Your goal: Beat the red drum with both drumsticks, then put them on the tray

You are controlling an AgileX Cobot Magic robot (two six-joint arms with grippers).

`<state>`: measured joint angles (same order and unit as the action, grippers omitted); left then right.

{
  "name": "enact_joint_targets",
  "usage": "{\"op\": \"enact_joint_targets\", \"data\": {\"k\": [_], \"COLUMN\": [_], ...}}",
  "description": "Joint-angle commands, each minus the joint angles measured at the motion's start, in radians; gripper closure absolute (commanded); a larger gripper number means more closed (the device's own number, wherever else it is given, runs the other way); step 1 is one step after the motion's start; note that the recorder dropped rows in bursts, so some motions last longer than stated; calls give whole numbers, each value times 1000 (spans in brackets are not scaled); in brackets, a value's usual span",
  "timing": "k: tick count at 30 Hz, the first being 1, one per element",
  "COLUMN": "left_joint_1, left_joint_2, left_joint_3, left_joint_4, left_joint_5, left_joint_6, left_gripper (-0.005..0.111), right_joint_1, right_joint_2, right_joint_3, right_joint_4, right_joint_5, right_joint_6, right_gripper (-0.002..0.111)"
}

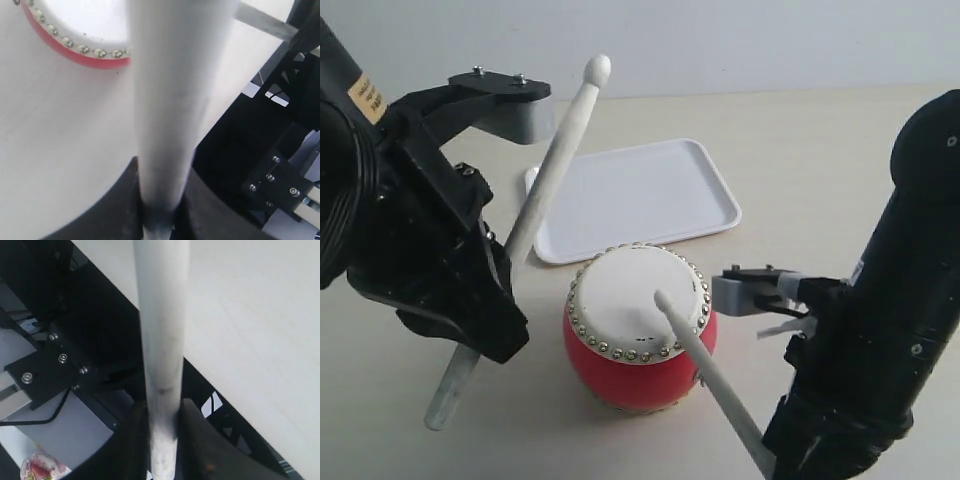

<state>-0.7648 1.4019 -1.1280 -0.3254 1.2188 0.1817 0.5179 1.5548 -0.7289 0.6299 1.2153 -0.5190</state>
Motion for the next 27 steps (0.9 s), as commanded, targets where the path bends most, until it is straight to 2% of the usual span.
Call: {"op": "enact_joint_targets", "data": {"k": [1,8,13,20,27], "left_joint_1": [-4,-4,-4,-4,-4], "left_joint_2": [33,265,356,321,146], "left_joint_3": [56,187,174,127,71], "left_joint_4": [7,-7,-22,-23,-11], "left_joint_5": [2,0,2,2,2], "left_joint_6": [-2,51,57,57,-15], "left_gripper": [107,107,107,107,107], "right_joint_1": [5,5,5,5,5], "right_joint_2": [-110,-338,-393,-276,-49], "right_joint_3": [-65,-181,-195,-195,-94], "right_joint_4": [-5,-5,-16,-59,-63], "right_joint_5": [6,6,6,6,6], "right_joint_6": [57,141,149,139,59], "right_gripper": [108,108,108,108,108]}}
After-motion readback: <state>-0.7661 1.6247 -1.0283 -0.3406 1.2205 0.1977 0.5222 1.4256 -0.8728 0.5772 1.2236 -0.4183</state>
